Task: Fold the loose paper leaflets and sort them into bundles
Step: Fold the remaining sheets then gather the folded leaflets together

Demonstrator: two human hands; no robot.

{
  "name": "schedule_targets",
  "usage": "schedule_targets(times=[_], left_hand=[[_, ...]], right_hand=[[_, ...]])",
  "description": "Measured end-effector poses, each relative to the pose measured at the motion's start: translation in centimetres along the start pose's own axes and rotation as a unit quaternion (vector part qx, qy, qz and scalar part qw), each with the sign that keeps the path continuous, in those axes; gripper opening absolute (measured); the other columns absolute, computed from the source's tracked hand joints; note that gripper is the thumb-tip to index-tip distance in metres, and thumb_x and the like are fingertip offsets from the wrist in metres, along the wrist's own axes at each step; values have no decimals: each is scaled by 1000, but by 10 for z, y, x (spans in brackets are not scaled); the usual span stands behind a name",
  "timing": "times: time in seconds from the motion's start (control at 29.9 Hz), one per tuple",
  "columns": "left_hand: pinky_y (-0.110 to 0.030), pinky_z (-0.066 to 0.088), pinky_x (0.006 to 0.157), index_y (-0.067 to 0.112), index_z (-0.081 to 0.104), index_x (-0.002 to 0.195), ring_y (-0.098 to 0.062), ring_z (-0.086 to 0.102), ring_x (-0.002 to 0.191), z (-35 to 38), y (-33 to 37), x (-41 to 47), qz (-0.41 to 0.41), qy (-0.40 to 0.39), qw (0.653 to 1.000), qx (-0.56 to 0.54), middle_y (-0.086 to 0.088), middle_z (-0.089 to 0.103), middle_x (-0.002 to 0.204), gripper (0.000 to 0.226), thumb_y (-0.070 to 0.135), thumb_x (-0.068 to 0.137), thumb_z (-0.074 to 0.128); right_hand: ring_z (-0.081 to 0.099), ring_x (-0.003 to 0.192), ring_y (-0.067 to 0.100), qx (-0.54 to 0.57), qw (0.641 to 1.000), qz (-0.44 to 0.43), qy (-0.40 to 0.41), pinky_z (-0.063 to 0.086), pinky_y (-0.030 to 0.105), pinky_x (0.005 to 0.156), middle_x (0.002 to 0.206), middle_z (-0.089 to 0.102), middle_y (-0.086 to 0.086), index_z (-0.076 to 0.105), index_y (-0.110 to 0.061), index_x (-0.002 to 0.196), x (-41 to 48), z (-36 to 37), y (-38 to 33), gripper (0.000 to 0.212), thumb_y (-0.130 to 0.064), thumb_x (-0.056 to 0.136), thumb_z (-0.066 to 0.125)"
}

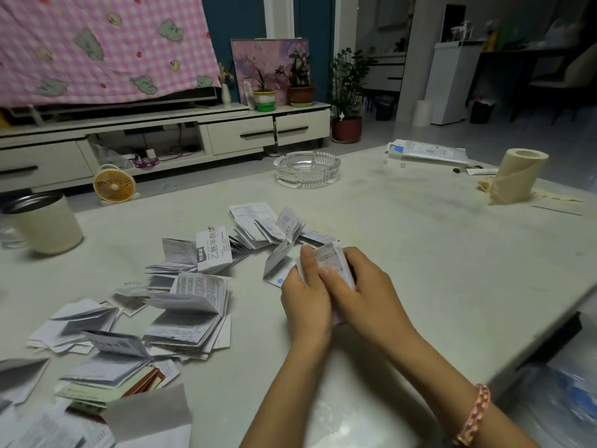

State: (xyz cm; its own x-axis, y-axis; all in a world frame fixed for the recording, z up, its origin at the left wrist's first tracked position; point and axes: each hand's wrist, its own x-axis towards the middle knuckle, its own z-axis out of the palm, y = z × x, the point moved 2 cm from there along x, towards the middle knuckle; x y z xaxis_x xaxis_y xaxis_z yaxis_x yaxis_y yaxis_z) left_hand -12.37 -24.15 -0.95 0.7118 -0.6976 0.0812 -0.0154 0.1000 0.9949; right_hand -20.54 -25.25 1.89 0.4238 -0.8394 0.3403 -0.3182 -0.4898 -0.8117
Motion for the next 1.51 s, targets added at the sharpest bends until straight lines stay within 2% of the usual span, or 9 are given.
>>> schedule_targets(times=[0.37,0.47,0.6,0.74,0.87,1.0,1.1,1.27,1.51], left_hand=[[-36,48,91,20,60,90,-22,62,97,4,-1,1,-54,-29,997,-57,-6,67,101,22,32,98,43],[-28,49,80,27,56,82,-17,61,89,1,3,-1,-75,8,989,-125,1,65,92,22,32,98,43],[-16,50,64,23,56,91,-8,61,78,1,8,-2,-93,34,975,-201,4,64,89,21,31,100,39],[-29,53,78,16,56,105,-21,65,89,4,10,-6,-98,32,969,-225,-7,67,102,25,32,100,37],[-33,53,85,9,58,108,-22,66,92,11,7,-12,-126,-42,959,-252,-9,68,101,24,21,100,39],[-19,47,52,12,60,78,-14,57,66,-2,7,-1,-116,-171,973,-102,-1,62,69,16,6,89,50],[-20,47,50,14,66,82,-14,60,65,-7,9,3,-127,-270,954,-38,-2,66,72,19,12,92,50],[-41,50,93,13,64,105,-23,66,100,1,2,4,-79,-194,974,-84,-7,71,105,26,21,100,40],[-27,53,84,14,67,101,-16,68,92,9,-2,-11,-34,-178,980,-83,-4,73,98,25,25,99,44]], right_hand=[[54,68,-3,118,978,48,167,42,13,63,80,60,-10,56,-13,91,8,-10,25,10,-5,93,49],[53,68,-8,119,968,64,212,41,12,63,80,57,-13,53,-15,93,8,-11,27,9,-7,94,48],[54,85,19,167,927,127,311,41,28,74,86,56,-2,47,-14,96,2,-8,22,3,-13,96,45],[55,96,25,166,939,118,276,42,28,78,106,56,11,44,-15,97,-6,16,13,1,-13,97,43],[54,69,7,144,945,114,272,37,11,54,80,55,-6,45,-11,101,-3,6,21,5,-12,96,45],[51,68,-2,84,977,69,185,37,6,56,77,53,-14,46,-13,96,9,-18,33,7,-8,93,49],[53,71,4,66,993,59,84,40,13,60,81,57,-9,50,-12,94,11,-24,36,3,-9,94,49],[52,84,16,83,984,59,148,39,24,71,96,57,7,50,-15,91,9,-10,33,6,-11,95,46],[48,95,14,-21,980,36,193,33,22,75,122,50,6,47,-12,123,-2,4,26,28,-18,96,45]])
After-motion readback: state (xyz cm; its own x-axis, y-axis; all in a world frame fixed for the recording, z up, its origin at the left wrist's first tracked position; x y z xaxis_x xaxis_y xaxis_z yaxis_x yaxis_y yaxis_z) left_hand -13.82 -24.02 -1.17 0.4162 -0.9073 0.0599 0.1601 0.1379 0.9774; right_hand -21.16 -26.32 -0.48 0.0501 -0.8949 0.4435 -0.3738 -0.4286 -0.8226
